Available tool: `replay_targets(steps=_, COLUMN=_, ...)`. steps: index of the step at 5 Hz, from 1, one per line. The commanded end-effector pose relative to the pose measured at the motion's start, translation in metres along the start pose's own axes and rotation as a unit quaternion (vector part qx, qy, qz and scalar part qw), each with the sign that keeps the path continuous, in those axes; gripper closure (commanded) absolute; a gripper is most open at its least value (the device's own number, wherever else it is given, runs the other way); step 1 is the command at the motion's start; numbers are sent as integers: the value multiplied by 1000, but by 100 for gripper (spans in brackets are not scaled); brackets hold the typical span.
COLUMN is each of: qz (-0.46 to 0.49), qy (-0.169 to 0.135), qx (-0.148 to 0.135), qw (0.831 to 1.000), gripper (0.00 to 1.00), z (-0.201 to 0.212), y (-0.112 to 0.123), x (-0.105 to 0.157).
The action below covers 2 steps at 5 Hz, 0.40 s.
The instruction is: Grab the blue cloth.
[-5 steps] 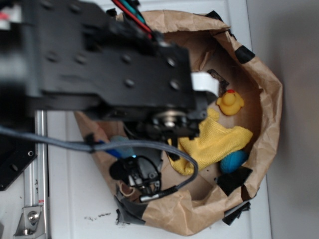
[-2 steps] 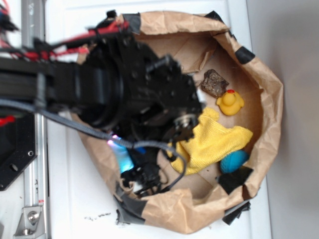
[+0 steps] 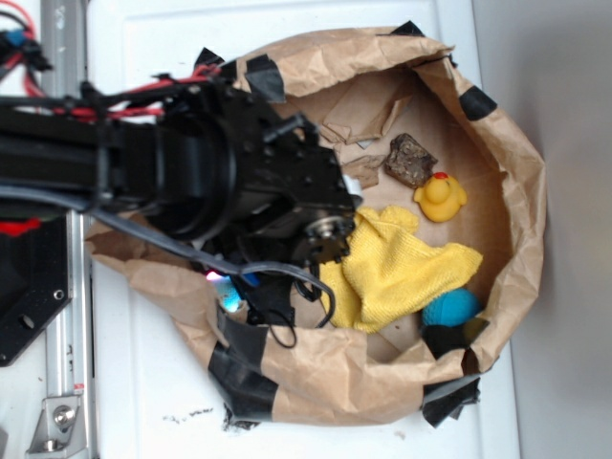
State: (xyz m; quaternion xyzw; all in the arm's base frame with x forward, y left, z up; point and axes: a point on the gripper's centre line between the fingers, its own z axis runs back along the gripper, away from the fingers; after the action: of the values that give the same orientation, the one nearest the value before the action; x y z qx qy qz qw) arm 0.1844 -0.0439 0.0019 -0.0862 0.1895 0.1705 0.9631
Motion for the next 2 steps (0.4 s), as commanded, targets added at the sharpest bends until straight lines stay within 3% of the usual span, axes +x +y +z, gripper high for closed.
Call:
replay_targets(steps=1, qz=-118, qy=-126, qx=7, qw=985, gripper=100, z=63, y=14, x=-4)
replay_targets(steps=2, qz=-126, qy=-194, qx=15, qw=973, gripper=100, z=121, y=19, x=-2)
